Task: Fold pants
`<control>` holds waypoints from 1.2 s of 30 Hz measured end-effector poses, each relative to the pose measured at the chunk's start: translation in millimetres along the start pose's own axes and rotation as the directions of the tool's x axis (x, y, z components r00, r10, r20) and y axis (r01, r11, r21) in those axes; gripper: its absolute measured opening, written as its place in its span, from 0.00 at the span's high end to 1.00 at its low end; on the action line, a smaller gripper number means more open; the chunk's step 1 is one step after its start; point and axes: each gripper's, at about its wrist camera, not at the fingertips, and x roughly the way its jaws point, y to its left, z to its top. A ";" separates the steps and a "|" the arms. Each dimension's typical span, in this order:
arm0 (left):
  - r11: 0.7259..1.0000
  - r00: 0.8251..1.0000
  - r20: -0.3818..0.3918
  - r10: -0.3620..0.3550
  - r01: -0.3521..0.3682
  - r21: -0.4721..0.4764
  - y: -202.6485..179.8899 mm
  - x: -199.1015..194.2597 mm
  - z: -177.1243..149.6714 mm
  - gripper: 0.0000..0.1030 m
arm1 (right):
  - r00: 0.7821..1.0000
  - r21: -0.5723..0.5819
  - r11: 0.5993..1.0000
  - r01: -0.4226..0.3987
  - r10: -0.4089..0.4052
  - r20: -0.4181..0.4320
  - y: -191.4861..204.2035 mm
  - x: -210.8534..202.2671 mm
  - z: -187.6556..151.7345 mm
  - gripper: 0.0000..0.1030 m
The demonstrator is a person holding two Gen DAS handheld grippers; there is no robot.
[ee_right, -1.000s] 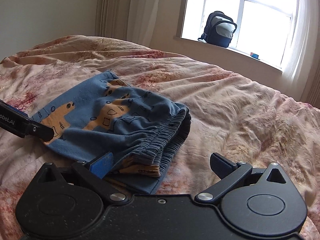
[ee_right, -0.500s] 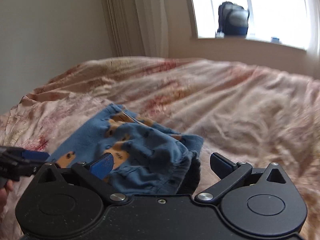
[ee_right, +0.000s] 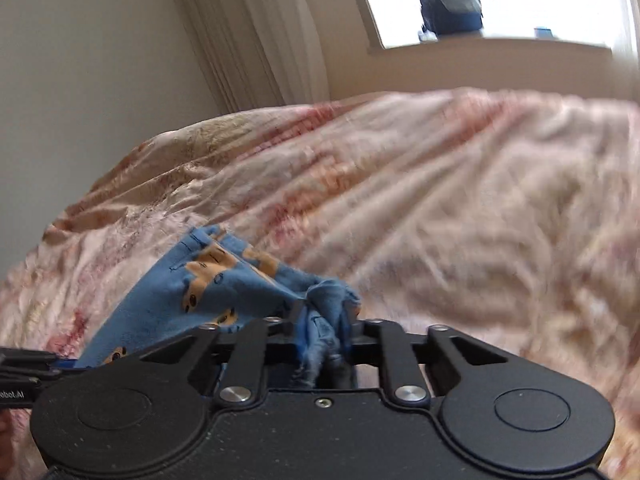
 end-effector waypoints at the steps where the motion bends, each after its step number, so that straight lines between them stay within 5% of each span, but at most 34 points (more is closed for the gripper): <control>1: 1.000 1.000 0.011 0.003 -0.003 0.008 -1.7 -2.4 3.7 0.82 | 1.000 -0.027 1.000 0.006 -0.005 0.011 5.1 -1.7 4.5 0.87; 11: 0.999 0.990 0.135 0.035 -0.034 -0.012 -0.9 1.8 48.0 0.83 | 0.991 -0.112 0.994 0.015 0.000 0.137 17.8 2.3 59.8 0.88; 21: 0.998 0.995 0.078 0.061 -0.059 -0.018 8.9 35.6 42.2 0.81 | 0.996 -0.118 0.992 0.043 -0.033 0.088 8.8 35.4 59.3 0.87; 26: 0.996 0.996 0.052 0.071 -0.068 -0.054 13.6 34.0 42.1 0.72 | 0.991 -0.131 0.987 0.098 -0.084 0.107 9.8 30.9 56.0 0.72; 29: 0.995 0.994 0.058 0.093 -0.090 -0.041 10.9 25.4 41.0 0.54 | 0.985 -0.110 0.986 0.123 -0.108 0.135 8.2 21.2 55.5 0.45; 31: 0.993 0.990 0.079 0.113 -0.111 -0.031 8.0 14.4 40.2 0.32 | 0.980 -0.105 0.985 0.137 -0.119 0.158 10.7 9.9 53.4 0.40; 36: 0.986 0.973 0.160 0.167 -0.166 -0.024 4.1 -22.3 31.5 0.00 | 0.963 -0.097 0.981 0.166 -0.140 0.230 30.5 -32.7 36.3 0.15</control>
